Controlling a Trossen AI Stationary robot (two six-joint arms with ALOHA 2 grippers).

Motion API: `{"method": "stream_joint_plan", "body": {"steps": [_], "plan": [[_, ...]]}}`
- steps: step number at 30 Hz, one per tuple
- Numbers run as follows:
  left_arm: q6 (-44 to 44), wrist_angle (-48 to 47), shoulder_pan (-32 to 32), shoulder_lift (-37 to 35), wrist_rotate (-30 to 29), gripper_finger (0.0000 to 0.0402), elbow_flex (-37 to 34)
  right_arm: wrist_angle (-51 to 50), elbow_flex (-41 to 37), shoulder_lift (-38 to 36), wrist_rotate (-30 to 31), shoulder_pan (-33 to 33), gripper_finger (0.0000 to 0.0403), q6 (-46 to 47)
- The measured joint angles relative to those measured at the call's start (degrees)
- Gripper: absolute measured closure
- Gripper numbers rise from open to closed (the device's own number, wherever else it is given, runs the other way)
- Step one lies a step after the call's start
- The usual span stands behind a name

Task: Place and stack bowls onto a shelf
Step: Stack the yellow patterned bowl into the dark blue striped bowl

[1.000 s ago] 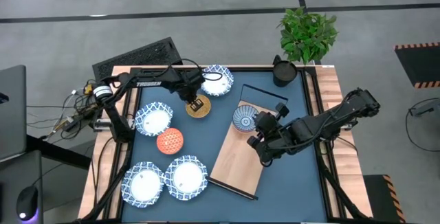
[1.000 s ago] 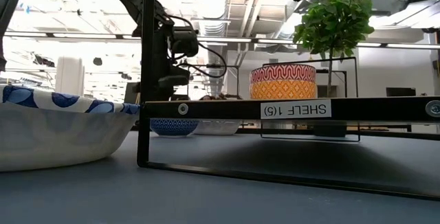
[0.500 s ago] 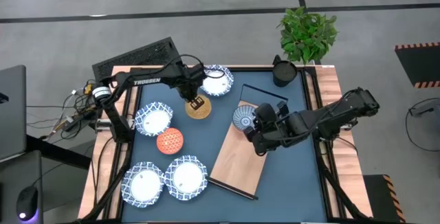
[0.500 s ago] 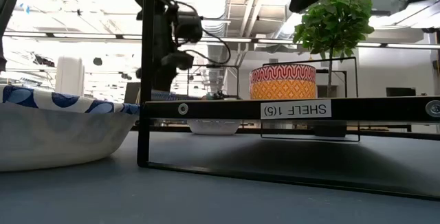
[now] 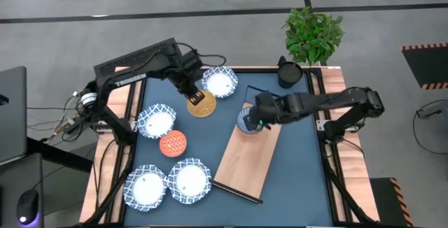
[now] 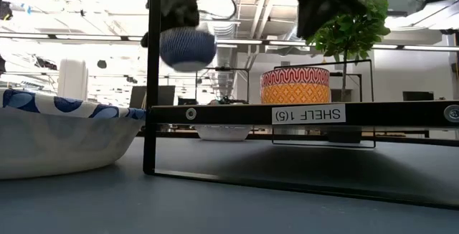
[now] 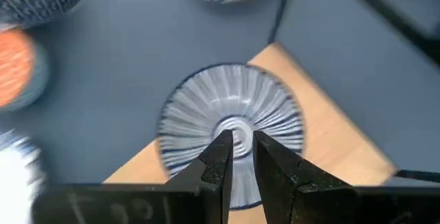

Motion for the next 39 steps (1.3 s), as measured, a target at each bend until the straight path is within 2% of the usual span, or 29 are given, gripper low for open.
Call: {"method": "stream_joint_plan", "body": {"steps": [2, 4, 7, 12, 16, 19, 24, 29, 35, 39], "plan": [[-0.4, -1.1, -0.5, -0.1, 0.0, 0.0401, 1.9, 2.7, 1.4, 0.0, -6.4, -2.1, 0.0317, -4.6], [-0.6, -2.4, -1.0, 0.0, -0.1, 0.0401, 3.6, 4.4, 2.9, 0.0, -10.1, -3.4, 0.0317, -8.0], [-1.5, -2.9, -2.8, 0.0, -0.4, 0.0401, 5.4, 4.4, 6.1, 0.0, -10.9, -4.9, 0.0317, -9.9], [-2.9, -4.4, -5.7, 0.2, 0.0, 0.0401, 7.5, 4.4, 11.3, -0.1, -14.1, -7.0, 0.0317, -19.0], [-5.1, -4.7, -7.9, 0.2, -0.8, 0.0401, 8.9, 3.8, 14.1, -0.1, -16.6, -8.0, 0.0314, -19.1], [-5.8, -3.0, -9.6, 0.1, -1.7, 0.0401, 9.9, 5.0, 14.7, -0.1, -17.0, -8.6, 0.03, -18.8], [-5.9, -0.5, -11.4, 0.2, -4.5, 0.0401, 9.9, 6.5, 14.7, -0.1, -17.3, -8.5, 0.0249, -19.2], [-4.9, 1.3, -11.7, 0.2, -6.2, 0.0401, 9.9, 3.6, 14.7, -0.1, -17.3, -6.8, 0.0206, -17.3], [-5.0, 3.2, -9.8, 0.4, -3.2, 0.0401, 9.9, -8.6, 14.7, -1.0, -14.3, -2.4, 0.0194, -11.2], [-6.3, 4.2, -8.3, 2.4, 1.4, 0.0401, 9.8, -12.2, 14.7, -0.9, -12.4, -0.3, 0.0195, -8.3]]}}
